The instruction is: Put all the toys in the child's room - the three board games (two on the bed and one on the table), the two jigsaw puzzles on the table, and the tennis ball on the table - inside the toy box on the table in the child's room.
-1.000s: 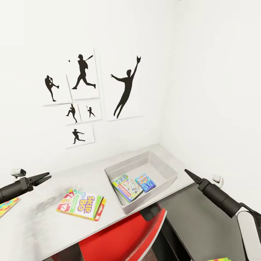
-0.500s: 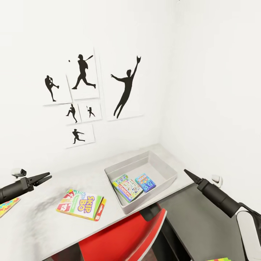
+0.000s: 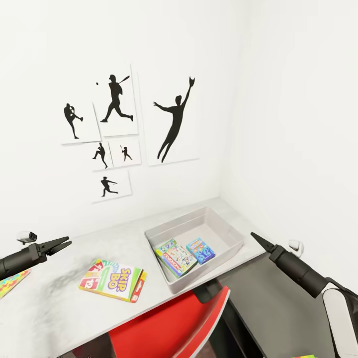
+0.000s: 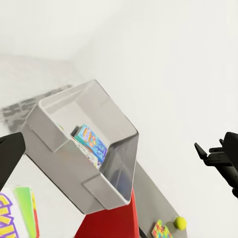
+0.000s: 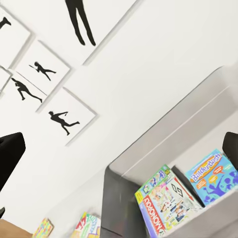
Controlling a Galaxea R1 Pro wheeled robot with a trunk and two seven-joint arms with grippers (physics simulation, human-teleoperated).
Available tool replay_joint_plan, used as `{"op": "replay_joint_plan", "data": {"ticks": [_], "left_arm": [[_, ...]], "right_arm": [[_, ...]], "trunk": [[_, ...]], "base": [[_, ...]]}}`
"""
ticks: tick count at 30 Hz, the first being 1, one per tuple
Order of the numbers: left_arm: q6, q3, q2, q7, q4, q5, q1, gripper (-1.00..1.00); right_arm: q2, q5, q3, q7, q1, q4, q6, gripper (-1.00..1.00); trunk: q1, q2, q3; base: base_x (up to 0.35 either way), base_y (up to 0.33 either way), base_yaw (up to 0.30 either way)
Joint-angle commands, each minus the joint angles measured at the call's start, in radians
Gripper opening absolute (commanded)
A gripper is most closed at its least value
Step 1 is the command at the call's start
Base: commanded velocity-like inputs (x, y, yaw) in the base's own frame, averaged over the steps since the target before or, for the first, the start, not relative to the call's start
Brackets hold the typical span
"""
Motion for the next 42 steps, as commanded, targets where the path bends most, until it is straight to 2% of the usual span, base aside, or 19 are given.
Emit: {"op": "replay_joint_plan", "data": {"ticks": [1, 12, 33, 42], "left_arm": [[0.011, 0.000, 0.000, -0.004, 0.000, -0.001, -0.001, 1.00], [0.011, 0.000, 0.000, -0.004, 0.000, -0.003, -0.001, 1.00], [0.012, -0.002, -0.003, -0.004, 0.000, -0.003, -0.001, 1.00], [0.012, -0.003, -0.003, -0.004, 0.000, -0.003, -0.001, 1.00]], "right_arm": [[0.000, -0.003, -0.001, 0.002, -0.001, 0.000, 0.006, 1.00], [0.000, -0.003, 0.000, -0.002, -0.001, 0.000, 0.006, 1.00], [0.000, -0.003, 0.001, -0.008, -0.002, 0.000, 0.008, 1.00], [0.000, -0.003, 0.001, -0.005, -0.002, 0.000, 0.008, 1.00]], "trunk": [[0.001, -0.002, -0.002], [0.001, -0.002, 0.001], [0.001, -0.002, 0.008], [0.001, -0.002, 0.008]], "base": [[0.000, 0.000, 0.204], [-0.080, 0.059, 0.265], [-0.145, 0.236, 0.278], [-0.006, 0.271, 0.067]]}}
